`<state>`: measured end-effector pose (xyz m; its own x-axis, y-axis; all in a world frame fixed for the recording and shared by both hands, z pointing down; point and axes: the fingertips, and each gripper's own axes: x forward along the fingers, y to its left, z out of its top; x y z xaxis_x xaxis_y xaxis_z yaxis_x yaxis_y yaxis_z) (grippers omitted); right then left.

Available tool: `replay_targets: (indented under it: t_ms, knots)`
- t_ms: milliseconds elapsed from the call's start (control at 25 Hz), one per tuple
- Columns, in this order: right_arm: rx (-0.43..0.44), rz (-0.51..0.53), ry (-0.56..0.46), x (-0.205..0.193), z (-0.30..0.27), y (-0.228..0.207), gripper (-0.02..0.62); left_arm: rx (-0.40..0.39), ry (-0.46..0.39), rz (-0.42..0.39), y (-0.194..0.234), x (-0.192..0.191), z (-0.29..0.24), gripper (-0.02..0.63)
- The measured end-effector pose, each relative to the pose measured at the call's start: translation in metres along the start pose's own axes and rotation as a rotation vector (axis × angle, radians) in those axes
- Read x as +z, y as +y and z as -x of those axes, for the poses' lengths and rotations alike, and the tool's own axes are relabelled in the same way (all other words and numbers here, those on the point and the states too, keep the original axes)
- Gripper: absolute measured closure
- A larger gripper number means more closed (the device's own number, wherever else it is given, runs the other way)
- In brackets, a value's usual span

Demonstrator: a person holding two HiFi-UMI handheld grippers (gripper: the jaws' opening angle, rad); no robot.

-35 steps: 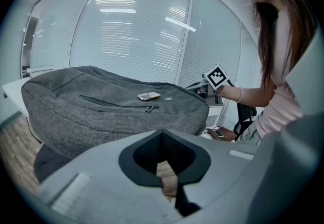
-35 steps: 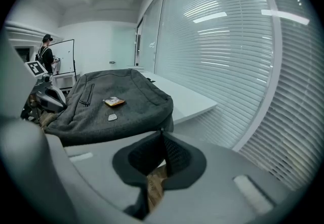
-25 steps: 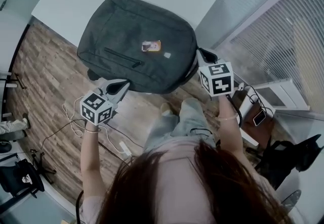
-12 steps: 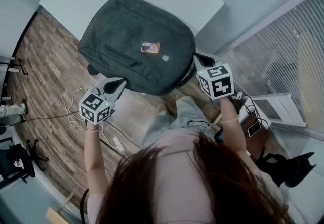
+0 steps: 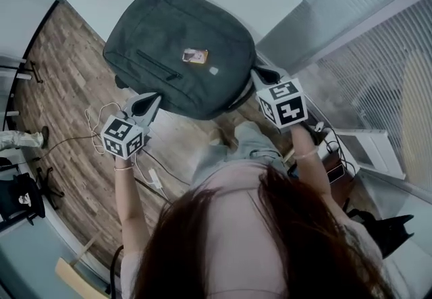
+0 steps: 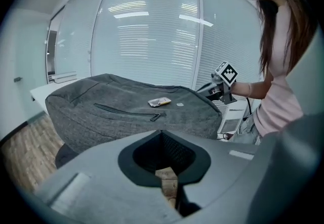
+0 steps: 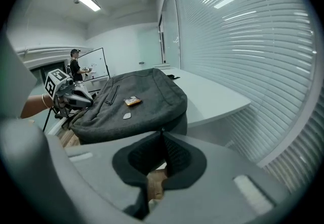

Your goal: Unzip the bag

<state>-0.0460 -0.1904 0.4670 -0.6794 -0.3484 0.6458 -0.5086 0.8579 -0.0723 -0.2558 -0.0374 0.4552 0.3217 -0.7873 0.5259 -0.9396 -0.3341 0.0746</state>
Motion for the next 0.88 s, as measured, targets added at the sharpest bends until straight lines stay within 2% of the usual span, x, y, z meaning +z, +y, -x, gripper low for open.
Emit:
replay_targets:
  t_ms: [200, 680, 720, 760, 880]
  knots:
    - [0.045, 0.022, 0.000, 0.000, 0.000, 0.001, 0.583, 0.047, -0.045, 0.011, -0.009, 0.022, 0.001, 0.601]
    - [0.124, 0.063, 0.000, -0.002, -0.001, 0.001, 0.581, 0.077, -0.098, 0.014, -0.048, 0.063, -0.011, 0.597]
    - [0.129, 0.066, -0.001, -0.002, -0.001, 0.001, 0.580, 0.076, -0.096, 0.017, -0.051, 0.064, -0.013, 0.581]
    - [0.134, 0.069, -0.003, -0.002, -0.001, 0.001, 0.580, 0.077, -0.093, 0.019, -0.054, 0.065, -0.015, 0.536]
    - [0.150, 0.085, -0.008, -0.002, -0.002, 0.002, 0.580, 0.083, -0.091, 0.015, -0.064, 0.070, -0.022, 0.531]
